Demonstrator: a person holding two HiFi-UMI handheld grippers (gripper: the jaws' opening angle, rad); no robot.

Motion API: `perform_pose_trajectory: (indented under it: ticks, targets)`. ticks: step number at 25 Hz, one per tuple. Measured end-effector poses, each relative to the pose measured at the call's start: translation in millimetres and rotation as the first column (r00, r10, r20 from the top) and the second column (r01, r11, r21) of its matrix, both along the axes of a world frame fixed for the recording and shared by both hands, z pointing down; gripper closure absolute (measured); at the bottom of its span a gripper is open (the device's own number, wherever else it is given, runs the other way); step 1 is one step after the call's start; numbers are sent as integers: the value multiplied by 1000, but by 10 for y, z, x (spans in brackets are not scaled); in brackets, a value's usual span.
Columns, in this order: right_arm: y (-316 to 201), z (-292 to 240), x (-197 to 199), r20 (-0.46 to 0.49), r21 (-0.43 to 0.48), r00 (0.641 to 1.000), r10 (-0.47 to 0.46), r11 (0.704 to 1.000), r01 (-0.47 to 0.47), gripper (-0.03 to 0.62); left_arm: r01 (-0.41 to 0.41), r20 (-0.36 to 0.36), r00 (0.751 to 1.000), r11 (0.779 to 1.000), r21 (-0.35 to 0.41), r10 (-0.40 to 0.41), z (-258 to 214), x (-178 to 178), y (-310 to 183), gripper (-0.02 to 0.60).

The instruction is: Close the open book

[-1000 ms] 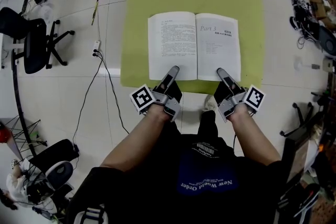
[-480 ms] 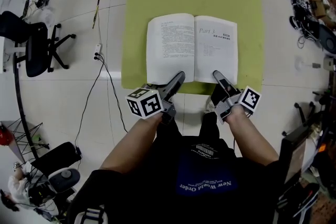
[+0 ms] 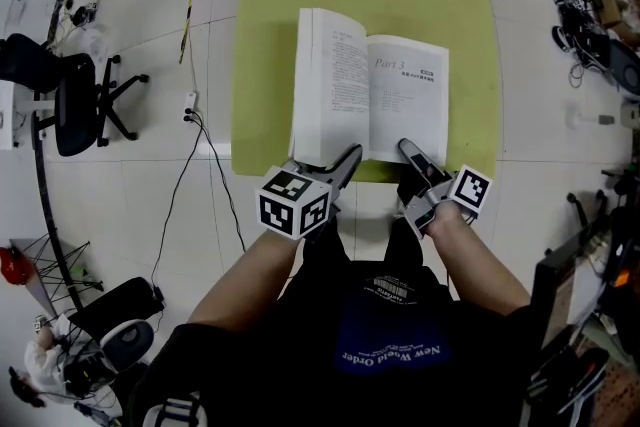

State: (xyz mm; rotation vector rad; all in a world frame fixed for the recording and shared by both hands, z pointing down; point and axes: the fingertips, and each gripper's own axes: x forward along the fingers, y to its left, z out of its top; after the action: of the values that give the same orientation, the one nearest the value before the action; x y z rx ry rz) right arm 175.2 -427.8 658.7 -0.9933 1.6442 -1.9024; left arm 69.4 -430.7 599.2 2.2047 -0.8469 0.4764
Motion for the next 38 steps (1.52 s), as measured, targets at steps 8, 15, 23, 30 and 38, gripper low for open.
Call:
perform_pose_trajectory:
  ticks: [8,15,23,30,38]
  targets:
    - [13,47,34,-18,-5,1000,-11,1000,11,539,-181,71,981,983,4,180,-39,359,72,456]
    - [90,36,63,-34,-32,999,-29,999,28,472,-346,153,926,938,-15,345,17,758,174,456]
    - [216,29,359,38,-121,999,25,992,-20,371,-467,192,862,883,-56,468,106,1146,313,439]
    - [547,5,502,70,-183,997,-17,983,29,345,-512,274,815,856,-74,511,220,1262,375,437]
    - [1088,-195,758,22,-154,998,-61,986,64,345,-629,463,664,774,-78,587,452,1378,491,414]
